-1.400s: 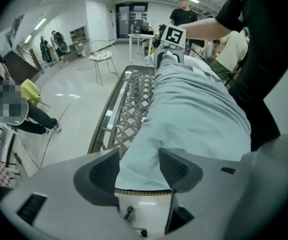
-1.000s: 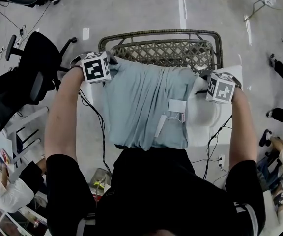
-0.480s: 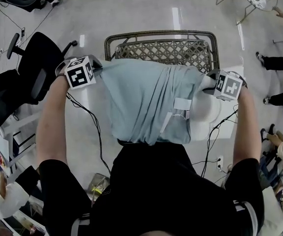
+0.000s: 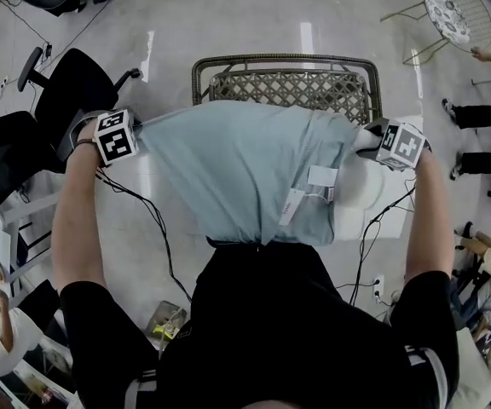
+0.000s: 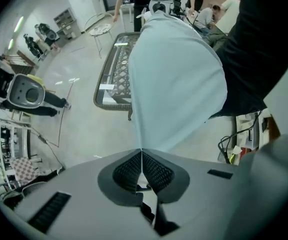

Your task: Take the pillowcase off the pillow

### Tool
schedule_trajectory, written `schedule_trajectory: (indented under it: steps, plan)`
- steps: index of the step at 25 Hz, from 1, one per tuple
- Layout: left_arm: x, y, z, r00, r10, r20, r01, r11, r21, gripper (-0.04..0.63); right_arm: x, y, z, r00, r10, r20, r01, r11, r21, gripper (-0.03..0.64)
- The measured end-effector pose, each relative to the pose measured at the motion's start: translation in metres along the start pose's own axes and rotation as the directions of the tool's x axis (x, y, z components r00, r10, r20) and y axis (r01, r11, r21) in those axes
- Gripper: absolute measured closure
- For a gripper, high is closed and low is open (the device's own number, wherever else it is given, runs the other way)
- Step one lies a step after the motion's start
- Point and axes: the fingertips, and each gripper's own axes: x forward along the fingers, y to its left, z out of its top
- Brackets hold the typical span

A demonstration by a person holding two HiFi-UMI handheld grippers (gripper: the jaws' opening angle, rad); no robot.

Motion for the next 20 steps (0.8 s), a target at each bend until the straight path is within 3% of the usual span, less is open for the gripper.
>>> schedule_trajectory:
  steps: [3,6,11,15,18,20]
  plan:
    - [0.000,-0.009,-0.033,0.999,0.004,-0.039,-0.006,0.998,-0.062,0.589,-0.002,-0.001,0.001,1.000,-0.007,0.014,0.007,1.000,0.012,0.420]
    - [0.006,-0.023,-0.038,0.999,-0.016,-0.052,0.010,0.995,-0.103,0.589,-0.001,0.000,0.003,1.000,-0.015,0.007,0.015,1.000,0.007,0.419]
    - [-0.005,-0.017,0.027,0.991,0.029,0.129,-0.012,0.991,-0.133,0.583,-0.001,0.006,0.000,0.996,-0.045,-0.082,0.044,0.999,-0.013,0.403]
    - [-0.007,0.000,0.095,0.970,0.075,0.232,-0.062,0.996,-0.061,0.438,0.005,0.004,0.001,0.995,-0.068,-0.080,0.065,0.997,-0.039,0.400]
    - [0.011,0.010,0.136,0.971,0.066,0.231,-0.078,0.996,0.044,0.400,0.005,0.007,0.001,0.996,-0.069,-0.064,0.065,0.996,-0.063,0.400]
    - [0.024,0.010,0.160,0.972,0.021,0.234,-0.047,0.993,0.107,0.373,0.005,0.010,0.001,0.997,-0.066,-0.046,0.062,0.995,-0.076,0.400]
